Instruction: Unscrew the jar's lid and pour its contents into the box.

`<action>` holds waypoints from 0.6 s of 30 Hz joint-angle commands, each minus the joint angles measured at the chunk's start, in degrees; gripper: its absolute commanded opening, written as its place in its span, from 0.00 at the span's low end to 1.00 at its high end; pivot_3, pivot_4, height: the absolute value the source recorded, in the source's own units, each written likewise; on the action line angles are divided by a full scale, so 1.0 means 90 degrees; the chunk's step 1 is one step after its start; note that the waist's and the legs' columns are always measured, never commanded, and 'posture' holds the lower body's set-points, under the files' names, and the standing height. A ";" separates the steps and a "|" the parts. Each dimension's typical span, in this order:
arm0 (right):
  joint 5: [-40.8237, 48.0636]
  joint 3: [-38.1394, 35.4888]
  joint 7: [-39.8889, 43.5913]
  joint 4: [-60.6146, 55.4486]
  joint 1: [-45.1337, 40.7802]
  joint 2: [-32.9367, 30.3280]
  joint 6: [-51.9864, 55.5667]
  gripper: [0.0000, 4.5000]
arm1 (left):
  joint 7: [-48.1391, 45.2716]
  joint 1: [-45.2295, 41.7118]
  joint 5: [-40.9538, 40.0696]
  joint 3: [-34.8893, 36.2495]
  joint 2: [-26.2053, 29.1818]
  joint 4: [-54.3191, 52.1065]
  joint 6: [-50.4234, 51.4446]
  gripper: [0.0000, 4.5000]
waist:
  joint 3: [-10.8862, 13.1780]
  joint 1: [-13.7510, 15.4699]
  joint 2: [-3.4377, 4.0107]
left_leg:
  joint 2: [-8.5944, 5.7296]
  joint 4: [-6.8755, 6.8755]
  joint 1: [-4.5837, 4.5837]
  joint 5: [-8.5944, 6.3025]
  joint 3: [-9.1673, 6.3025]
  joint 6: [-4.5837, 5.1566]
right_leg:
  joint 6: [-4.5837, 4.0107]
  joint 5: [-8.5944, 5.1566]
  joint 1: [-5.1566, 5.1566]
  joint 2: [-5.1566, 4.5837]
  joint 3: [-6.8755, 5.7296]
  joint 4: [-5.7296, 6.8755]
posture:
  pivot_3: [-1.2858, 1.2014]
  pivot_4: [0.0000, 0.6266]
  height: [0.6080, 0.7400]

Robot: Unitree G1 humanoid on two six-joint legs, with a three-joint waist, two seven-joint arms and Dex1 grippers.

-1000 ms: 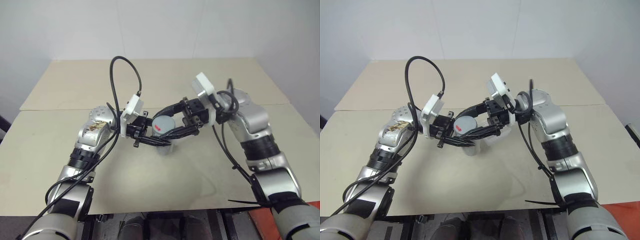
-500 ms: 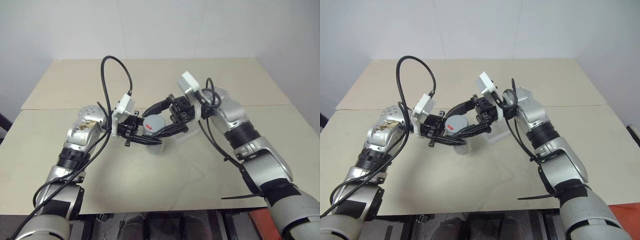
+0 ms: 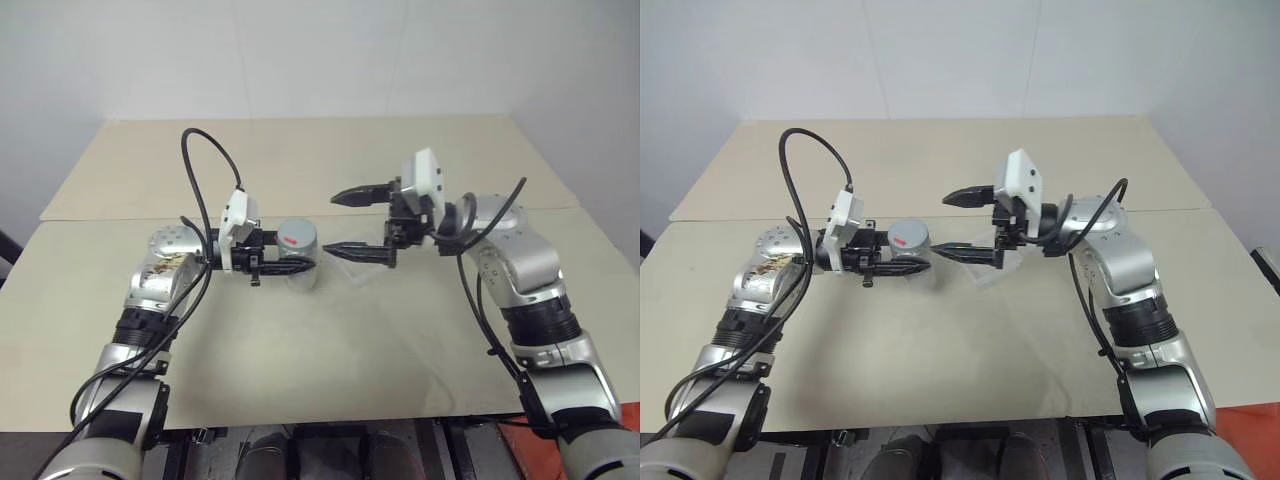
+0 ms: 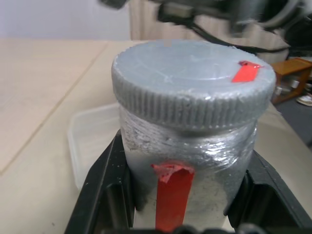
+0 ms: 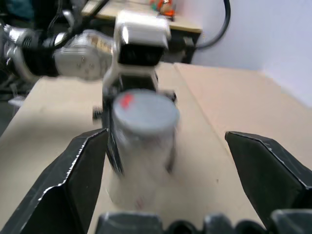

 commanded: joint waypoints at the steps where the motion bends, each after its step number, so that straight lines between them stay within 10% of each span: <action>1: -0.0094 0.0041 -0.0823 -0.0729 -0.0152 0.0245 0.0756 0.99 | 0.0083 -0.0201 0.0017 0.0085 -0.0098 -0.0089 -0.0161 0.43 | 0.0000 0.0004 0.0000 | -0.0001 0.0001 0.0001 0.0000 0.0000 0.0000 | 0.0000 0.0000 0.0000 0.0000 0.0000 0.0002 | 0.52 0.24 1.00; 18: -0.1092 0.0197 -0.1679 -0.0273 -0.0299 0.0480 0.1174 0.99 | -0.0039 -0.0123 -0.0030 0.0215 -0.0045 -0.0342 -0.0044 0.43 | 0.0000 0.0007 0.0000 | -0.0006 -0.0001 -0.0001 0.0000 -0.0004 0.0000 | 0.0000 0.0000 -0.0001 0.0000 0.0000 0.0001 | 0.52 0.24 1.00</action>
